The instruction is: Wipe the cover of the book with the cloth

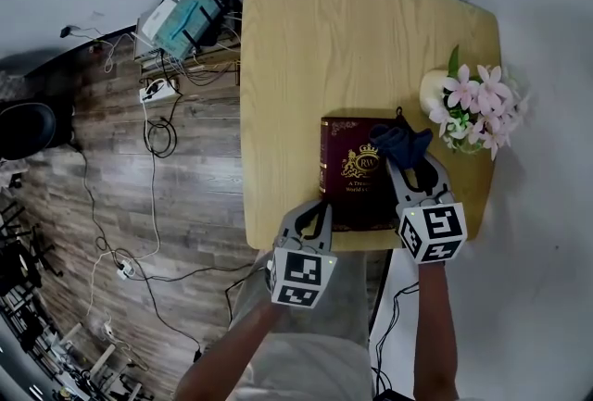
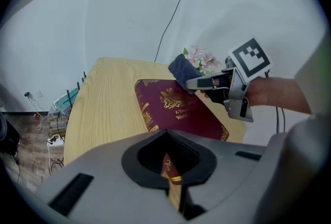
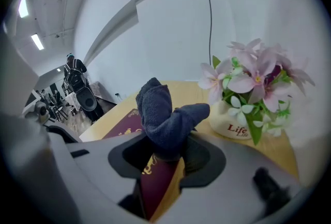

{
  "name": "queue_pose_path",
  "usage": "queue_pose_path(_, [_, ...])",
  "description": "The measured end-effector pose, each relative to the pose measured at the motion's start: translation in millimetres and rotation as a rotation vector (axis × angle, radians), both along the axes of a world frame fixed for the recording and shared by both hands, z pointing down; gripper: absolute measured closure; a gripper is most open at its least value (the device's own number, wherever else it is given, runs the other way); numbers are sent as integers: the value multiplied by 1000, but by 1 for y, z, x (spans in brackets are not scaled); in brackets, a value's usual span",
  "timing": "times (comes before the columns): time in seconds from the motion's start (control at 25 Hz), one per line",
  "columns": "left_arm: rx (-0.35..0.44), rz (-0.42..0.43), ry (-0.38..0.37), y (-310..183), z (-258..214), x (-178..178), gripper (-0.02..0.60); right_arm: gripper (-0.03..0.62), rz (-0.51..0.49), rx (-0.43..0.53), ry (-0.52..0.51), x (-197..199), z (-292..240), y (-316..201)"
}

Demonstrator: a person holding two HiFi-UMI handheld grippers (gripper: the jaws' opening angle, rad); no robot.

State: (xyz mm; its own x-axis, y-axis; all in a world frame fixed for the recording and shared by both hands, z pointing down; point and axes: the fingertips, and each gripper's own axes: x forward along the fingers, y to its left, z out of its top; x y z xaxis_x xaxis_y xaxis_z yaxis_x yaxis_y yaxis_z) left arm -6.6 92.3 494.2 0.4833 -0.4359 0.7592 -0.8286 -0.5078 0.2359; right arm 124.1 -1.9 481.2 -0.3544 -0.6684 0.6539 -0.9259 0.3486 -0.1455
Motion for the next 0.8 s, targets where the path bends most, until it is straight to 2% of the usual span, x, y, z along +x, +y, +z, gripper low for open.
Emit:
queue_pose_path(0.28, [5,2,-2,0,1,0,575,433,79,-9,6,26,2,10])
queue_pose_path(0.52, [4,12,9,-1,1,0,575,433,18,52,-11,8,-21,19])
queue_pose_path(0.8, [-2,1,25,-1,1,0,575,433,-87,81,-68,-35,-36,32])
